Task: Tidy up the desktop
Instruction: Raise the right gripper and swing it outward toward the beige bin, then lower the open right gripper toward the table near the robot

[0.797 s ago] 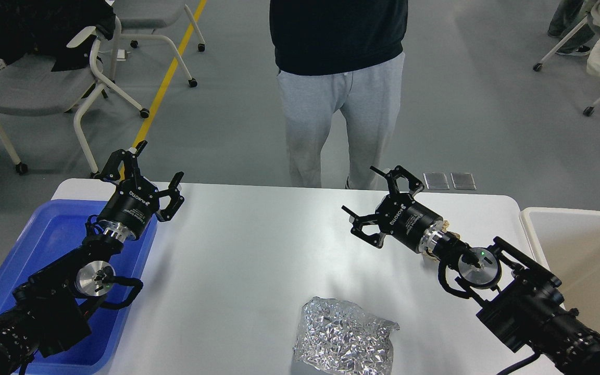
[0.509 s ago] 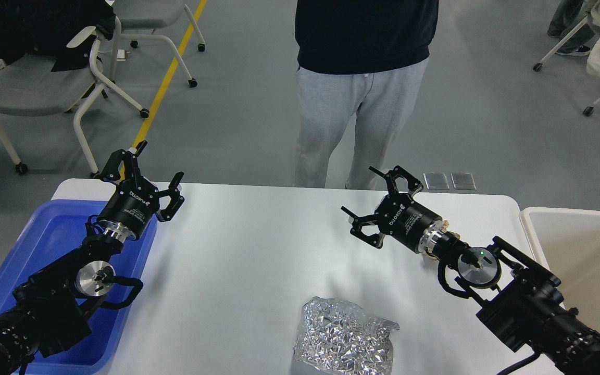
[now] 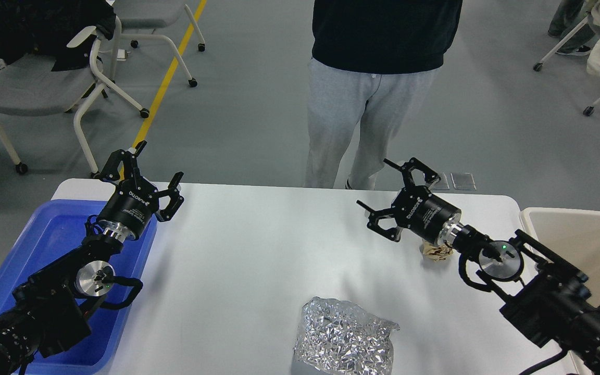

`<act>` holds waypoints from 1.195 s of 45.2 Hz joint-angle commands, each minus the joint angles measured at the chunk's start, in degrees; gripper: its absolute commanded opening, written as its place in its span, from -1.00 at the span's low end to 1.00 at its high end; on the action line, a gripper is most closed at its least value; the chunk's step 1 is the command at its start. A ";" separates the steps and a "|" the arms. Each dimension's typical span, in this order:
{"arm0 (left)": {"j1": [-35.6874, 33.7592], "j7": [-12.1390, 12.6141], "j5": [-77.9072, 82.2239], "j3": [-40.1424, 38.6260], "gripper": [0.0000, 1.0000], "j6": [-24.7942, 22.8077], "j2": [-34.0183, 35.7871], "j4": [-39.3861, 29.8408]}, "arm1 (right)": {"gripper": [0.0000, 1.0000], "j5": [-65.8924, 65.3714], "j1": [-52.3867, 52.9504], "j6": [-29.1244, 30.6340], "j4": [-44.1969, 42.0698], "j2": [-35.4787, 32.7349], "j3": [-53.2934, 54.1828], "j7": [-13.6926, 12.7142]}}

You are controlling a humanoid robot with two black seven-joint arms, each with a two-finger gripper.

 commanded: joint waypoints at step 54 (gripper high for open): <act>-0.01 0.06 0.08 -0.09 1.00 -0.09 0.03 -0.01 | 1.00 -32.95 -0.05 -7.42 53.58 -58.37 -24.52 -3.89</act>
